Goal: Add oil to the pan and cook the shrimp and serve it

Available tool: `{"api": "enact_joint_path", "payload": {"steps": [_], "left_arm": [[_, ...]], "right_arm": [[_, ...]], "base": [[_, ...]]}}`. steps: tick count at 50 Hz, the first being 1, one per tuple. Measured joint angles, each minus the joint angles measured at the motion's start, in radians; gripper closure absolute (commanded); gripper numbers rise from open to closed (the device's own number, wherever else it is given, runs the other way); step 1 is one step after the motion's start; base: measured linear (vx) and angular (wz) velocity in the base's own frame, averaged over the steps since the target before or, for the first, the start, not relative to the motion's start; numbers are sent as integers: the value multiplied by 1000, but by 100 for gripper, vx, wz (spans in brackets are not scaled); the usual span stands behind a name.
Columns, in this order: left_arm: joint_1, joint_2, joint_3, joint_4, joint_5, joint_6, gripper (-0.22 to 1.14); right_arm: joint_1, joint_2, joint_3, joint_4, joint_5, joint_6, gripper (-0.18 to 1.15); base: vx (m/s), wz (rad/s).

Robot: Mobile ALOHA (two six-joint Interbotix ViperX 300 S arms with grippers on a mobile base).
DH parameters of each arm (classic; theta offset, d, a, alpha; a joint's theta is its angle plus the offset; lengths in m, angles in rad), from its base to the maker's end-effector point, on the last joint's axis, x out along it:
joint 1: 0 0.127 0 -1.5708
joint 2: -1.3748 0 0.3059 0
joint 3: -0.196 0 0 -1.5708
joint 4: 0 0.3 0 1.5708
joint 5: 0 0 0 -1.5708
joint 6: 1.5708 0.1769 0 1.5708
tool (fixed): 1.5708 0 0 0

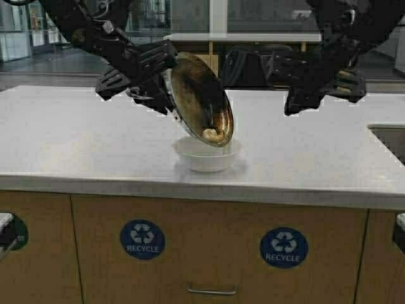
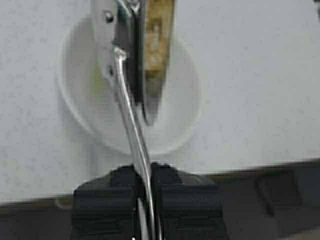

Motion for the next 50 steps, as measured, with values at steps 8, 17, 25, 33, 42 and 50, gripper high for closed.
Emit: {"api": "enact_joint_path", "payload": {"steps": [8, 17, 25, 33, 42, 50], "left_arm": [[2, 0, 2, -74, 5, 84, 87], [0, -9, 11, -137, 5, 209, 87], [0, -21, 28, -225, -11, 328, 87], [0, -32, 40, -313, -28, 469, 87], [-2, -34, 55, -413, -41, 653, 87], [-3, -35, 57, -492, -43, 801, 87]], "right_arm": [[2, 0, 0, 0, 0, 0, 90], [2, 0, 0, 0, -2, 0, 90], [0, 0, 0, 0, -5, 0, 90], [0, 0, 0, 0, -6, 0, 90], [2, 0, 0, 0, -11, 0, 90], [0, 0, 0, 0, -12, 0, 90]], "base": [[0, 0], [0, 0], [0, 0], [0, 0], [0, 0], [0, 0]]}}
